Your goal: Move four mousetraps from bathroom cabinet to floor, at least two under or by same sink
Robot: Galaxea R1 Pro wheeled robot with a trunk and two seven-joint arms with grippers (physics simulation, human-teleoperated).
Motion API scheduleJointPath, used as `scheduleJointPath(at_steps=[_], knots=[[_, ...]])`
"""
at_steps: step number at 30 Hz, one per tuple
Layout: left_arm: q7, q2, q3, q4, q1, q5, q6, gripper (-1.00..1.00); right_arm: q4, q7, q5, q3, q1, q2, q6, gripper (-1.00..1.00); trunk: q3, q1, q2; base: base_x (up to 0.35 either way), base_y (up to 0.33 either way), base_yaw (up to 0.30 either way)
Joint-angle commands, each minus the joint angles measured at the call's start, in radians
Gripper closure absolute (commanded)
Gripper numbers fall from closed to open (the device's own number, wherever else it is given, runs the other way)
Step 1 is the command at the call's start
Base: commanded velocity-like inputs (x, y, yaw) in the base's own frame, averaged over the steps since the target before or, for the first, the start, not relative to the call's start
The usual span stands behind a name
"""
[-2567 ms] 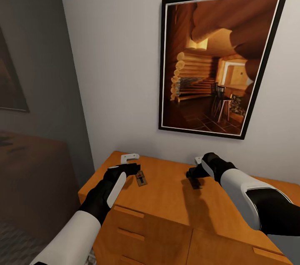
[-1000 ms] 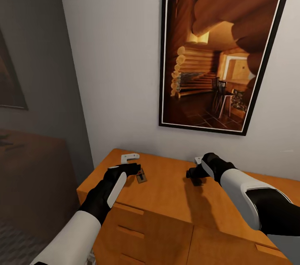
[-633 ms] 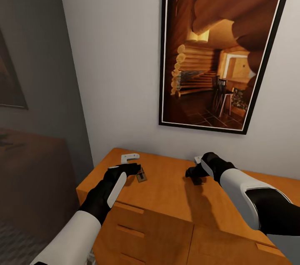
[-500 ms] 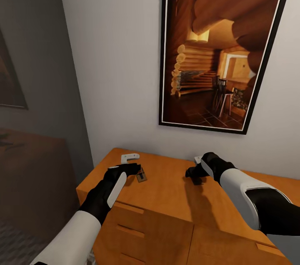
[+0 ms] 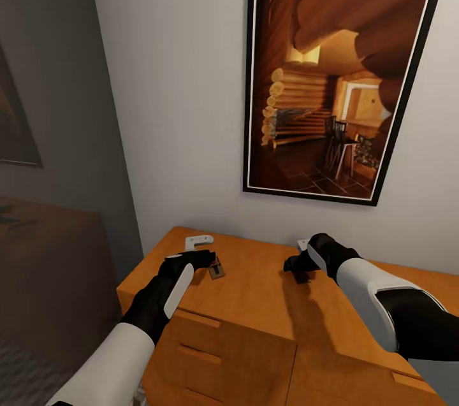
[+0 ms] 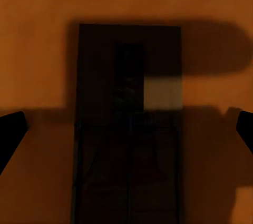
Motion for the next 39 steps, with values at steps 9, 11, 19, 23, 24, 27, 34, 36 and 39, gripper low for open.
scheduleJointPath(at_steps=[9, 11, 19, 23, 24, 27, 34, 36, 39], knots=[[0.009, 0.000, -0.002, -0.001, -0.001, 0.011, 0.003, -1.00, 0.013, 0.009, 0.010, 0.015, 0.000, -0.001, 0.004, 1.00, -0.002, 0.000, -0.001, 0.000, 0.000, 0.000], [0.009, 0.000, -0.002, -0.001, -0.001, 0.011, 0.003, -1.00, 0.013, 0.009, 0.009, 0.015, 0.000, -0.001, 0.004, 1.00, -0.002, 0.000, -0.001, 0.000, 0.000, 0.000], [0.009, 0.000, -0.002, -0.001, -0.001, 0.011, 0.003, -1.00, 0.012, 0.009, 0.012, 0.015, 0.000, -0.001, 0.003, 1.00, -0.002, 0.000, -0.001, 0.000, 0.000, 0.000], [0.009, 0.000, -0.002, -0.001, -0.001, 0.011, 0.003, -1.00, 0.012, 0.009, 0.014, 0.015, 0.000, -0.002, 0.003, 1.00, -0.002, 0.000, -0.001, 0.000, 0.000, 0.000], [0.009, 0.000, -0.002, -0.001, -0.001, 0.011, 0.003, -1.00, 0.012, 0.009, 0.014, 0.015, 0.000, -0.002, 0.003, 1.00, -0.002, 0.000, -0.001, 0.000, 0.000, 0.000], [0.009, 0.000, -0.002, -0.001, -0.001, 0.011, 0.003, -1.00, 0.012, 0.009, 0.015, 0.015, 0.000, -0.002, 0.003, 1.00, -0.002, 0.000, -0.001, 0.000, 0.000, 0.000], [0.009, 0.000, -0.002, -0.001, 0.000, 0.011, 0.003, -1.00, 0.012, 0.008, 0.018, 0.015, 0.000, -0.002, 0.003, 1.00, -0.002, 0.000, -0.001, 0.000, 0.000, 0.000], [0.009, 0.000, -0.002, -0.001, -0.001, 0.011, 0.003, -1.00, 0.012, 0.008, 0.018, 0.015, 0.000, -0.002, 0.003, 1.00, -0.002, 0.000, -0.001, 0.000, 0.000, 0.000], [0.009, 0.000, -0.002, -0.001, 0.000, 0.011, 0.003, -1.00, 0.012, 0.008, 0.019, 0.015, 0.000, -0.002, 0.003, 1.00, -0.002, 0.000, -0.001, 0.000, 0.000, 0.000]])
